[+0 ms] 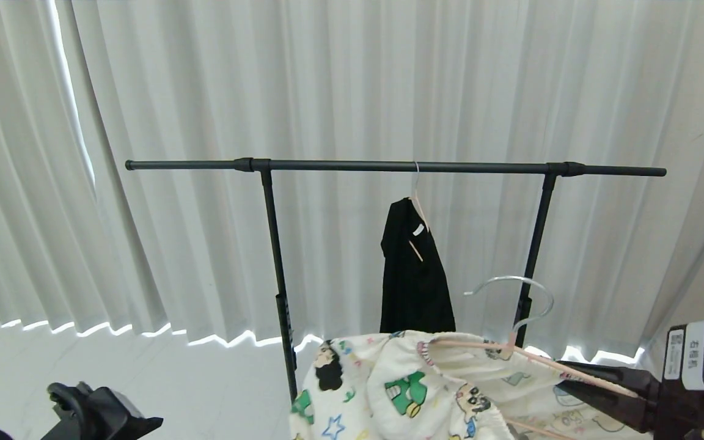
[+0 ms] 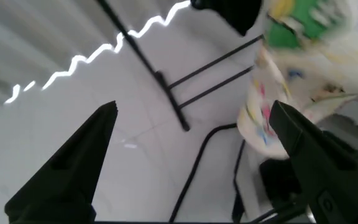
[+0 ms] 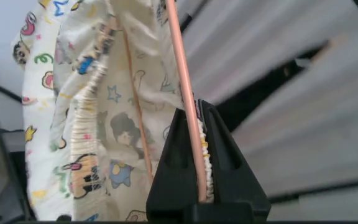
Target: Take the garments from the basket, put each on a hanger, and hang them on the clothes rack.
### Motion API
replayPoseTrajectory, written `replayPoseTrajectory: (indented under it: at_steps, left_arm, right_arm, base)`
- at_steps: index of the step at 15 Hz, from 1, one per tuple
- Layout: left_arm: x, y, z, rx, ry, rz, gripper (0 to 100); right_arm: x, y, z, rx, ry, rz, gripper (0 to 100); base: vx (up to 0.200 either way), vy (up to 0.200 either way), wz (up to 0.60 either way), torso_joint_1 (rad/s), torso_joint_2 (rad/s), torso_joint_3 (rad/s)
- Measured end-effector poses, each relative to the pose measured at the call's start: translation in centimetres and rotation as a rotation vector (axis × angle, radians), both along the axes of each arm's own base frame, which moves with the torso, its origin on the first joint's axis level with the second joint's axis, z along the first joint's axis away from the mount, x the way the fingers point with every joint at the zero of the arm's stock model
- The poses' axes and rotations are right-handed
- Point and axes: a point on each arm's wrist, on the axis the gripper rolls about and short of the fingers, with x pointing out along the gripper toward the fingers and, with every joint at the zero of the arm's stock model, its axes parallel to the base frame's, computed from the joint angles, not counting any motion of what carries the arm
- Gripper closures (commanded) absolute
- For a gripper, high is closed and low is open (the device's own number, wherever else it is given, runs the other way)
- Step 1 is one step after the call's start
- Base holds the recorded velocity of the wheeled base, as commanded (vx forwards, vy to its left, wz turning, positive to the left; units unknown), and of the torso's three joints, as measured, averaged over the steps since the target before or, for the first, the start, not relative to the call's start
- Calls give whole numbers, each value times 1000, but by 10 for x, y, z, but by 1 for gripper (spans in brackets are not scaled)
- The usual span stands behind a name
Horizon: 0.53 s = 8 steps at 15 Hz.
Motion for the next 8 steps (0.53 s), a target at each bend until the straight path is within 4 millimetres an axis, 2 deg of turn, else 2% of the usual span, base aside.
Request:
replayPoseTrajectory:
  at_steps: [4, 8]
  left_arm:
    - [-3, 4, 16, -92, -74, 5, 0]
    - [21, 3, 40, -104, -124, 126, 0]
  right_arm:
    - [2, -40, -22, -36, 89, -259, 100]
    - [-13, -77, -35, -82, 195, -512, 100]
  base:
    - [0, 0, 0, 0, 0, 0]
    - [0, 0, 0, 0, 0, 0]
